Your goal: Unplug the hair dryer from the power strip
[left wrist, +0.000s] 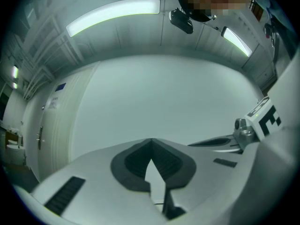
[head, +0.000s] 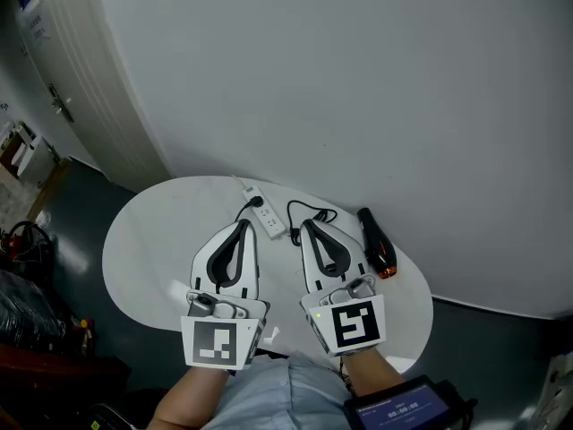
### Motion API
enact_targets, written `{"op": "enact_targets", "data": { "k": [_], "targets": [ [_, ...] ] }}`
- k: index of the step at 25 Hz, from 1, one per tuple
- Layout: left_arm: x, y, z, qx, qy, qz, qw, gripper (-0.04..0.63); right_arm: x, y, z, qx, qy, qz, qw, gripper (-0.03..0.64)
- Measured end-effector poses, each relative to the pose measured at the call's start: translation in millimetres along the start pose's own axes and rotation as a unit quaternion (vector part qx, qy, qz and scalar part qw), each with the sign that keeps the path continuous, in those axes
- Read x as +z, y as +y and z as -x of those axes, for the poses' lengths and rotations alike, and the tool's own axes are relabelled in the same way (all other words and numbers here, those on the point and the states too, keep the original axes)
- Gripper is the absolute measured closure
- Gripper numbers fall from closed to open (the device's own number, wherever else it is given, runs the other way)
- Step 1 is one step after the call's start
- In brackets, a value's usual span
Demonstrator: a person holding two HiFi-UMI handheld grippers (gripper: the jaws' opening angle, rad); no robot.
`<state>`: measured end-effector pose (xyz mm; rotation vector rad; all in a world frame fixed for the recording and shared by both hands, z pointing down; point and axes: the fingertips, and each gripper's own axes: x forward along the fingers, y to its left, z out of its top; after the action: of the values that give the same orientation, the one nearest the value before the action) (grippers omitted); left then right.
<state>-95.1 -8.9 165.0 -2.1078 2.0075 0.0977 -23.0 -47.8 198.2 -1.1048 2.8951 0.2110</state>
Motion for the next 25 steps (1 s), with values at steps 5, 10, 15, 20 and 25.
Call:
{"op": "enact_targets", "data": {
  "k": [5,10,15,20,25],
  "targets": [
    [1,-6,1,0.008,0.012,0.032,0.9994,0.597,12,-6,3,-0.005,-0.027,-0.007,1.000,0.617],
    [-2,-13,-2,0.005,0.017,0.035,0.9992,0.597,7,-11,8,-0.010,-0.013,0.002,1.000,0.617],
    [-2,-18,-3,0.002,0.021,0.029,0.9994,0.597,22,-16,8,-0.018,-0.063,-0.011,0.998,0.617],
    [-4,-21,-5,-0.001,0.022,0.024,0.9995,0.597,15,-19,12,-0.021,-0.048,-0.007,0.999,0.617],
    [-6,-23,-6,0.000,0.025,0.037,0.9990,0.597,8,-21,13,-0.023,-0.034,-0.003,0.999,0.617]
  ]
}}
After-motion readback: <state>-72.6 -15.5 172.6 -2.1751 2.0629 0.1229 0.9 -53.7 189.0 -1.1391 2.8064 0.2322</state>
